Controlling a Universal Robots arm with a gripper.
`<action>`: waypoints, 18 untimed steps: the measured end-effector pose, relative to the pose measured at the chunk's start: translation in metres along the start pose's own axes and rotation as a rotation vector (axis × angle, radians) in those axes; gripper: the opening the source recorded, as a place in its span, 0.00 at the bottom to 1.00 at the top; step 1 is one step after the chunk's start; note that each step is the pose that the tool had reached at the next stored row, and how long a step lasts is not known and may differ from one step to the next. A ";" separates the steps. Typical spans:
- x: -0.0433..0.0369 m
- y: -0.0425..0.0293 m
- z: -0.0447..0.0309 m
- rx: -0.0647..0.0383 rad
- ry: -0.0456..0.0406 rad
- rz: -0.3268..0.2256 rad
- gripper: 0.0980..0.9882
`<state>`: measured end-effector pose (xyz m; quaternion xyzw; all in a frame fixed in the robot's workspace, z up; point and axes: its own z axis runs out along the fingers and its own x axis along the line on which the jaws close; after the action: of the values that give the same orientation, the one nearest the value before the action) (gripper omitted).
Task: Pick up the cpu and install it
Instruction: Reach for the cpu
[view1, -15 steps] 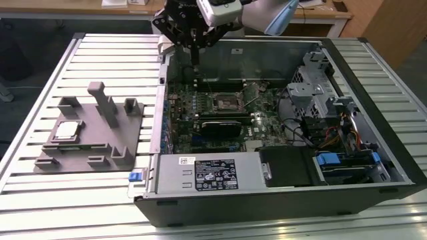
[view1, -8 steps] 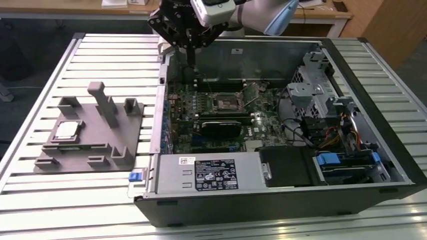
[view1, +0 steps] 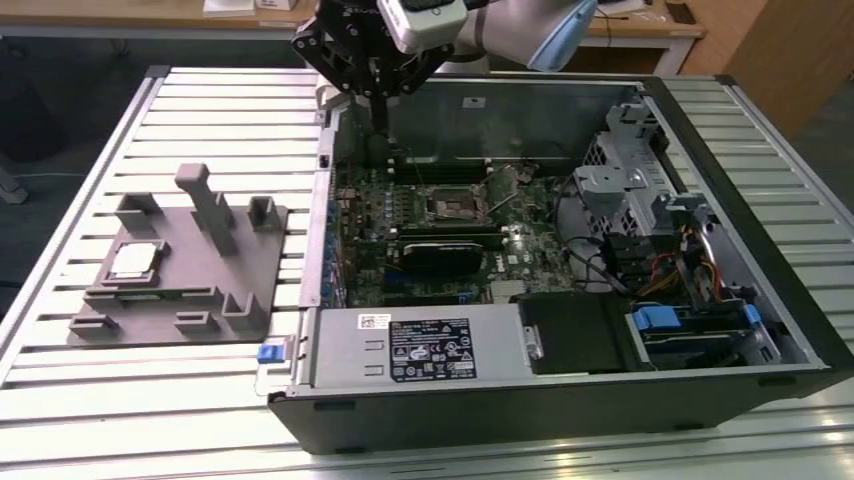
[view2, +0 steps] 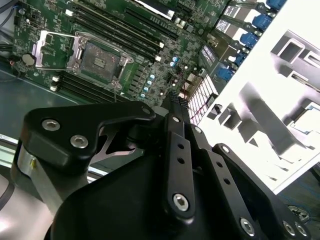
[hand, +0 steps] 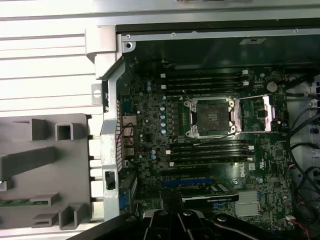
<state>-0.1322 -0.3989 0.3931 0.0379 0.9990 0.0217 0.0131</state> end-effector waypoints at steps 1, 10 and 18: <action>0.0003 0.0000 0.0000 0.000 0.0000 0.000 0.01; 0.0044 -0.0004 0.0001 0.000 0.0000 0.000 0.01; 0.0095 -0.0007 0.0001 0.000 0.0000 0.000 0.01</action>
<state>-0.1417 -0.3989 0.3927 0.0379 0.9990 0.0217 0.0130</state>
